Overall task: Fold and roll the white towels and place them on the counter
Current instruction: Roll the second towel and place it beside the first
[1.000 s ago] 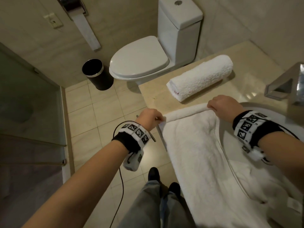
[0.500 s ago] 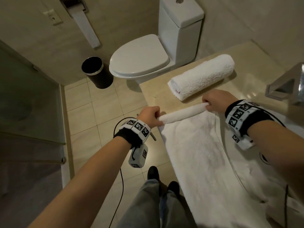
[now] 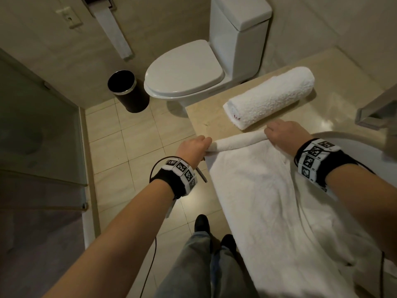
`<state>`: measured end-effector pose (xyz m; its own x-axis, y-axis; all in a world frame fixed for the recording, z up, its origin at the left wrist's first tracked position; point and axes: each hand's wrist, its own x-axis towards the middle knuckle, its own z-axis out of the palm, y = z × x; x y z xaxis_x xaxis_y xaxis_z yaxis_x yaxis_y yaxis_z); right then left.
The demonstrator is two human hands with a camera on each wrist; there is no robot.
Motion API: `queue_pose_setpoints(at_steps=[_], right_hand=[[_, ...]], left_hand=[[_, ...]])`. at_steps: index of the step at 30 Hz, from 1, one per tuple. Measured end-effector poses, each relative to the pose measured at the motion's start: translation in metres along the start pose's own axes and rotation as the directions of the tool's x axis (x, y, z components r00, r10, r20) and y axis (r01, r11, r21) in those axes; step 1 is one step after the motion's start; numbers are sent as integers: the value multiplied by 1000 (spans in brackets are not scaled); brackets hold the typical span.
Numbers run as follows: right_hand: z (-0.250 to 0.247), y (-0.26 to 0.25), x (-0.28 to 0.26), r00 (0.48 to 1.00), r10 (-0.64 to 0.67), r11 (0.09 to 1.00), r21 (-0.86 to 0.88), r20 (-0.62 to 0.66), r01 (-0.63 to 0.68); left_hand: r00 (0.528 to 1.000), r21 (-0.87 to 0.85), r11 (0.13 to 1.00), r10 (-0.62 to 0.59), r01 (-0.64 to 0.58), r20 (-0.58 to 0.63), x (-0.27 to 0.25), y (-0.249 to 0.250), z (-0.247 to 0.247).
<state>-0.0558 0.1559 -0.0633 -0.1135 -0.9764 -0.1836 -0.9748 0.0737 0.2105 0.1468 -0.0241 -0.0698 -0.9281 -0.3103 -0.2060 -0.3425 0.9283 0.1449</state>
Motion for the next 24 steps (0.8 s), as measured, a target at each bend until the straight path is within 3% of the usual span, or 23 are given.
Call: queue_pose_setpoints(at_steps=[4, 6, 8, 10, 11, 13, 15, 19, 24], right_hand=[[7, -5, -12, 996, 4, 999, 41, -92, 0], [10, -8, -19, 998, 64, 990, 124, -26, -60], [14, -9, -25, 990, 132, 962, 232, 59, -142], [11, -10, -24, 976, 216, 917, 340, 19, -209], [8, -9, -21, 954, 299, 864, 424, 5, -272], [0, -4, -15, 889, 446, 715, 555, 106, -425], [-7, 2, -8, 853, 491, 626, 608, 179, -488], [-12, 11, 11, 875, 393, 698, 527, 283, -484], [-22, 16, 19, 864, 318, 761, 438, 392, -479]], left_hand=[[981, 15, 989, 147, -146, -129, -12, -4, 10], [975, -86, 985, 134, -151, -175, -15, -6, 14], [980, -178, 979, 61, -96, -190, -20, -5, 16], [982, -304, 952, -84, 29, -171, -21, -5, 18], [976, -391, 915, -164, 97, -143, -20, -4, 16], [964, -539, 821, -260, 188, -61, -17, -3, 14], [957, -599, 766, -290, 235, 4, -13, -2, 10], [948, -637, 709, -297, 301, 117, -8, -2, 2], [959, -452, 849, -205, 273, 193, 0, -5, -5]])
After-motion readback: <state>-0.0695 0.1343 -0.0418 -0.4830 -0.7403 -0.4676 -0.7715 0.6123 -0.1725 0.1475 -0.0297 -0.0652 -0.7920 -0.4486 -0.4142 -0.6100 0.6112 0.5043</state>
